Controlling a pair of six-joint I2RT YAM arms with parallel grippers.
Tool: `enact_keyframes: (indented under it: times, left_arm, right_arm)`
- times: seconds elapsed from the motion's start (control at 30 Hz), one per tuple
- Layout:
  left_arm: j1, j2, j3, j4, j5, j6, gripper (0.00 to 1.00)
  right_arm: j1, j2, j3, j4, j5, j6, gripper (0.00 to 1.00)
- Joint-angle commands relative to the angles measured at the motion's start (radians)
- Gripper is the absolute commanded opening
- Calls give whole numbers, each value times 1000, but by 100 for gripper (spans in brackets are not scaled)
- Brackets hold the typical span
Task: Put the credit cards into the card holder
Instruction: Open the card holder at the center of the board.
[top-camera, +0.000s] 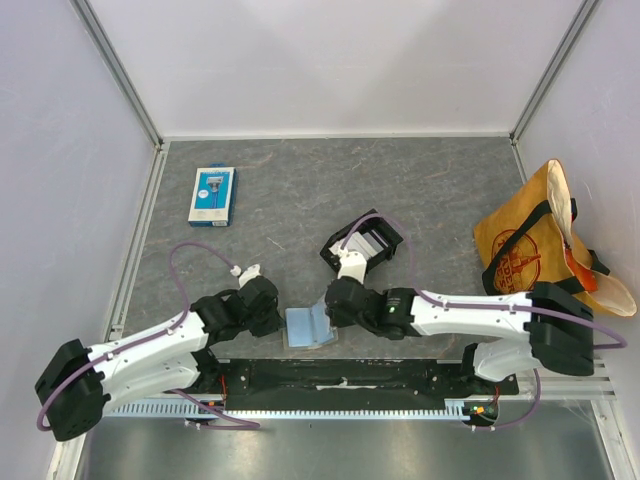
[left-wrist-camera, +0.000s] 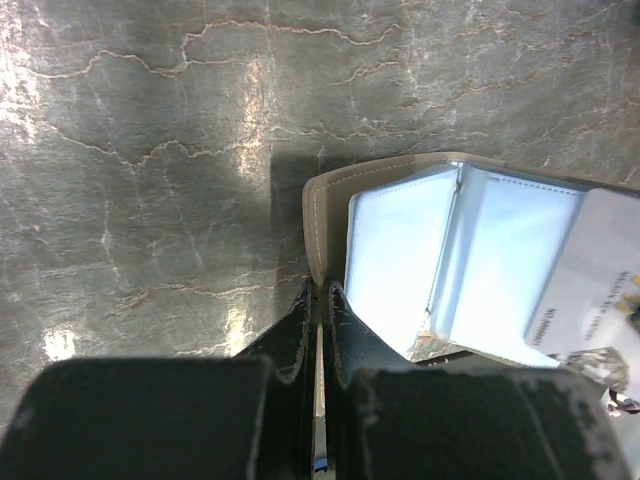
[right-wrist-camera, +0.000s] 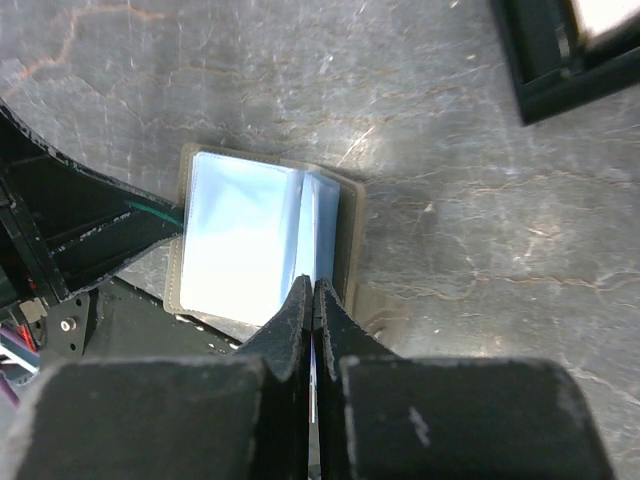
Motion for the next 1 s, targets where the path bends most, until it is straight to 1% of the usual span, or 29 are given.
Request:
enact_keyframes:
  times: [0.0, 0.2, 0.47, 0.6, 0.8, 0.97]
  left_arm:
    - [1, -25, -5, -12, -44, 2, 2]
    - [0, -19, -8, 6, -33, 7, 2]
    - [0, 28, -6, 15, -33, 15, 2]
    - [0, 39, -3, 18, -38, 18, 2]
    - [0, 38, -2, 20, -43, 21, 2]
    - [0, 38, -6, 44, -29, 33, 2]
  right_arm:
    - [-34, -86, -36, -12, 38, 15, 0]
    - [-41, -71, -58, -7, 5, 31, 0]
    - [-46, -167, -74, 13, 8, 49, 0]
    - [-46, -187, -81, 14, 19, 52, 0]
    - [-51, -152, -90, 22, -16, 57, 0]
    - [-51, -129, -90, 62, -47, 58, 0]
